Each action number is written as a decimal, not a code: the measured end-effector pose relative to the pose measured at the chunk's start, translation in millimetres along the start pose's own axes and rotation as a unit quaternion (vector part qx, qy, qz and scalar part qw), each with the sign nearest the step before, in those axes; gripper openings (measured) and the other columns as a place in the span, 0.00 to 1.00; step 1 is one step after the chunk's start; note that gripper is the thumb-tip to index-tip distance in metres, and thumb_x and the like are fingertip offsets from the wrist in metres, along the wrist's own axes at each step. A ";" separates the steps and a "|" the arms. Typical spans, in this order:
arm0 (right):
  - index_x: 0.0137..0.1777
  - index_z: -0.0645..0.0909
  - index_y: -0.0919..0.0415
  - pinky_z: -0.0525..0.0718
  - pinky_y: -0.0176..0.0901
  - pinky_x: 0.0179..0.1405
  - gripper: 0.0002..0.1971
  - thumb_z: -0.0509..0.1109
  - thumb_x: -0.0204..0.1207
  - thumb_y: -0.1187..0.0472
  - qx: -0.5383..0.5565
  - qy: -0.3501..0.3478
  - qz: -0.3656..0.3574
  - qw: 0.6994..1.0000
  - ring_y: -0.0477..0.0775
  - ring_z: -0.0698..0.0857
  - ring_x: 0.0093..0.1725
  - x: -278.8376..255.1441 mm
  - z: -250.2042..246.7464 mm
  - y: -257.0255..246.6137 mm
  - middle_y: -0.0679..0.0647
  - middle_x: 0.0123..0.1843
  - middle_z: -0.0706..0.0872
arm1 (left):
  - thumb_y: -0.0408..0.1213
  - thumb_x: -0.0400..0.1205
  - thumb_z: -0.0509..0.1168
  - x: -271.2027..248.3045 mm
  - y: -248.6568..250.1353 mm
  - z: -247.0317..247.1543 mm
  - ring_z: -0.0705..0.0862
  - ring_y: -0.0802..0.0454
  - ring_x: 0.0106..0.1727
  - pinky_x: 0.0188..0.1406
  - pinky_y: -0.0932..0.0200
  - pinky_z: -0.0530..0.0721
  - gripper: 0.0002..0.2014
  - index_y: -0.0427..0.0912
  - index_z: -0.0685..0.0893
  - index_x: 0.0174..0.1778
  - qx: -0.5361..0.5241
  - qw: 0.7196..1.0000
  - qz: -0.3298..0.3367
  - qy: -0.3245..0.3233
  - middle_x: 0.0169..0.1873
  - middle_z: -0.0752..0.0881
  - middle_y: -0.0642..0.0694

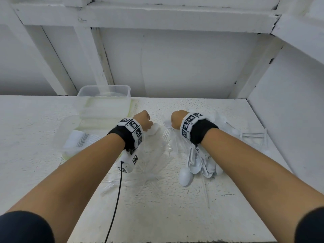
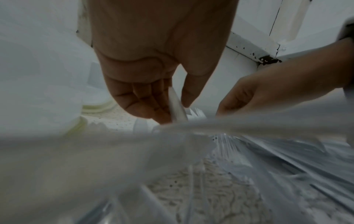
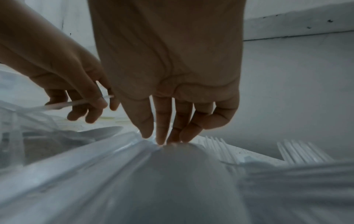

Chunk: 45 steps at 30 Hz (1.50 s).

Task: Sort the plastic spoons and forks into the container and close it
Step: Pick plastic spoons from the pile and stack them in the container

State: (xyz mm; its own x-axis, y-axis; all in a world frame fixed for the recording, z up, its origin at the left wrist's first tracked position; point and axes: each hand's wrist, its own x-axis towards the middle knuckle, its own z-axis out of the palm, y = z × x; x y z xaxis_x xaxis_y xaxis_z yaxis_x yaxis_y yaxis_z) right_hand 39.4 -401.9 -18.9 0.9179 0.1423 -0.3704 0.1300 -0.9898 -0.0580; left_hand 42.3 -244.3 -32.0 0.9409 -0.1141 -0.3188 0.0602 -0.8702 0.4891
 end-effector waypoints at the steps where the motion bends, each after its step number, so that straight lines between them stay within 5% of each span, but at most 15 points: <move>1: 0.53 0.84 0.62 0.82 0.46 0.55 0.11 0.61 0.78 0.63 0.008 -0.008 -0.010 1.000 0.58 0.85 0.50 2.5 0.5 -0.6 0.56 0.54 0.87 | 0.36 0.82 0.60 0.0 1.1 1.4 0.75 0.50 0.32 0.23 0.63 0.67 0.06 0.41 0.71 0.41 0.019 1.000 0.002 -0.006 0.35 0.78 0.44; 4: 0.61 0.84 0.51 0.79 0.42 0.61 0.19 0.60 0.77 0.69 0.057 -0.041 -0.046 0.996 0.55 0.81 0.63 3.0 0.0 -0.4 0.51 0.69 0.80 | 0.40 0.85 0.55 3.4 6.7 5.2 0.76 0.47 0.36 0.27 0.60 0.69 0.13 0.37 0.75 0.37 0.095 0.995 -0.002 -0.014 0.36 0.78 0.42; 7: 0.60 0.85 0.52 0.80 0.39 0.57 0.24 0.58 0.75 0.75 0.099 -0.055 -0.050 0.992 0.55 0.81 0.63 0.6 -1.5 1.9 0.52 0.73 0.78 | 0.38 0.85 0.56 9.3 10.0 8.6 0.81 0.43 0.51 0.39 0.59 0.74 0.14 0.32 0.81 0.54 0.137 0.990 0.003 -0.028 0.48 0.83 0.39; 9: 0.65 0.82 0.58 0.77 0.40 0.58 0.22 0.57 0.77 0.75 0.089 -0.033 -0.023 0.995 0.56 0.79 0.67 1.6 -0.9 4.0 0.56 0.73 0.77 | 0.37 0.84 0.56 10.7 10.0 11.8 0.80 0.44 0.51 0.43 0.59 0.75 0.15 0.32 0.78 0.62 0.151 0.988 0.003 -0.031 0.49 0.83 0.41; 12: 0.61 0.81 0.68 0.79 0.45 0.58 0.14 0.58 0.81 0.69 0.054 -0.001 0.021 0.998 0.60 0.81 0.62 8.7 1.1 5.2 0.60 0.61 0.84 | 0.35 0.84 0.56 10.2 10.8 14.9 0.80 0.41 0.54 0.49 0.54 0.76 0.15 0.32 0.73 0.64 0.165 0.986 0.000 -0.029 0.57 0.81 0.36; 15: 0.33 0.75 0.64 0.76 0.43 0.39 0.14 0.60 0.80 0.62 0.041 -0.005 0.043 0.998 0.57 0.81 0.42 17.4 8.5 5.3 0.54 0.33 0.79 | 0.34 0.84 0.57 11.0 11.6 14.6 0.76 0.44 0.45 0.43 0.57 0.72 0.07 0.35 0.74 0.43 0.182 0.983 0.004 -0.031 0.44 0.79 0.40; 17: 0.34 0.76 0.63 0.76 0.42 0.41 0.14 0.62 0.79 0.57 0.008 -0.004 0.036 0.999 0.54 0.80 0.34 24.2 14.5 3.9 0.53 0.31 0.80 | 0.35 0.83 0.59 12.9 11.4 12.8 0.75 0.45 0.42 0.41 0.59 0.72 0.15 0.39 0.68 0.30 0.189 0.982 0.000 -0.027 0.32 0.75 0.45; 19: 0.38 0.82 0.62 0.83 0.43 0.41 0.12 0.66 0.76 0.54 -0.036 -0.014 0.035 0.999 0.52 0.81 0.31 33.0 16.6 2.9 0.55 0.36 0.85 | 0.37 0.83 0.59 14.8 10.5 10.2 0.76 0.46 0.43 0.39 0.59 0.74 0.17 0.41 0.67 0.27 0.182 0.983 -0.005 -0.025 0.29 0.74 0.47; 21: 0.34 0.80 0.60 0.83 0.43 0.39 0.13 0.67 0.75 0.52 -0.054 -0.042 0.038 0.997 0.52 0.80 0.30 40.4 14.0 2.7 0.55 0.35 0.85 | 0.40 0.83 0.59 14.1 12.2 5.1 0.78 0.45 0.45 0.38 0.59 0.76 0.15 0.41 0.72 0.30 0.174 0.984 -0.008 -0.025 0.38 0.79 0.43; 25: 0.25 0.76 0.58 0.86 0.50 0.43 0.21 0.67 0.63 0.39 -0.011 -0.071 0.051 0.996 0.59 0.86 0.33 71.9 13.8 10.5 0.55 0.29 0.84 | 0.48 0.84 0.56 11.6 15.6 -9.5 0.79 0.38 0.60 0.58 0.50 0.78 0.20 0.35 0.78 0.61 0.147 0.989 -0.012 0.032 0.62 0.79 0.35; 30: 0.26 0.72 0.55 0.80 0.47 0.37 0.13 0.69 0.59 0.48 0.021 -0.077 0.027 0.996 0.59 0.82 0.34 87.1 8.7 20.4 0.54 0.31 0.79 | 0.42 0.85 0.53 0.8 21.1 -27.1 0.79 0.39 0.53 0.46 0.55 0.72 0.17 0.32 0.76 0.60 0.021 0.996 0.005 0.089 0.53 0.81 0.37; 36: 0.53 0.85 0.64 0.83 0.46 0.55 0.10 0.68 0.77 0.61 0.158 -0.098 -0.012 0.983 0.52 0.82 0.47 15.6 -31.2 -5.1 0.53 0.46 0.84 | 0.36 0.86 0.52 -9.5 27.2 -41.9 0.79 0.40 0.46 0.42 0.55 0.72 0.13 0.32 0.72 0.60 -0.150 0.970 0.032 0.188 0.50 0.82 0.34; 39: 0.62 0.82 0.58 0.79 0.34 0.34 0.14 0.62 0.80 0.64 0.188 -0.145 -0.008 0.971 0.49 0.83 0.49 2.7 -35.2 -8.0 0.52 0.52 0.86 | 0.33 0.83 0.53 -10.6 23.8 -52.7 0.82 0.44 0.41 0.43 0.53 0.79 0.09 0.36 0.71 0.58 -0.233 0.952 0.038 0.193 0.44 0.81 0.41; 41: 0.65 0.81 0.62 0.80 0.29 0.28 0.15 0.59 0.81 0.68 0.182 -0.109 0.009 0.977 0.52 0.84 0.50 8.5 -31.2 -5.5 0.56 0.58 0.86 | 0.31 0.82 0.55 -12.5 19.8 -57.9 0.84 0.47 0.37 0.47 0.48 0.86 0.07 0.39 0.69 0.55 -0.286 0.943 0.015 0.171 0.44 0.80 0.43; 45: 0.67 0.80 0.62 0.79 0.41 0.59 0.18 0.61 0.79 0.70 0.083 -0.033 0.016 0.996 0.57 0.83 0.63 21.6 -23.8 -6.2 0.56 0.68 0.82 | 0.37 0.83 0.59 -22.7 10.9 -58.7 0.81 0.55 0.33 0.35 0.59 0.82 0.08 0.37 0.74 0.53 -0.338 0.935 -0.019 0.104 0.40 0.79 0.44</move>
State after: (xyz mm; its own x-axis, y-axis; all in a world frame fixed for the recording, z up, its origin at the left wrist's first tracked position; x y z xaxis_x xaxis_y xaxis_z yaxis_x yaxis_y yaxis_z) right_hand 67.3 -392.8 -4.5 0.8930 0.1165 -0.4347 0.0330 -0.9803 -0.1950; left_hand 41.2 -223.1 28.3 0.9742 0.0679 -0.2152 0.2250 -0.3621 0.9046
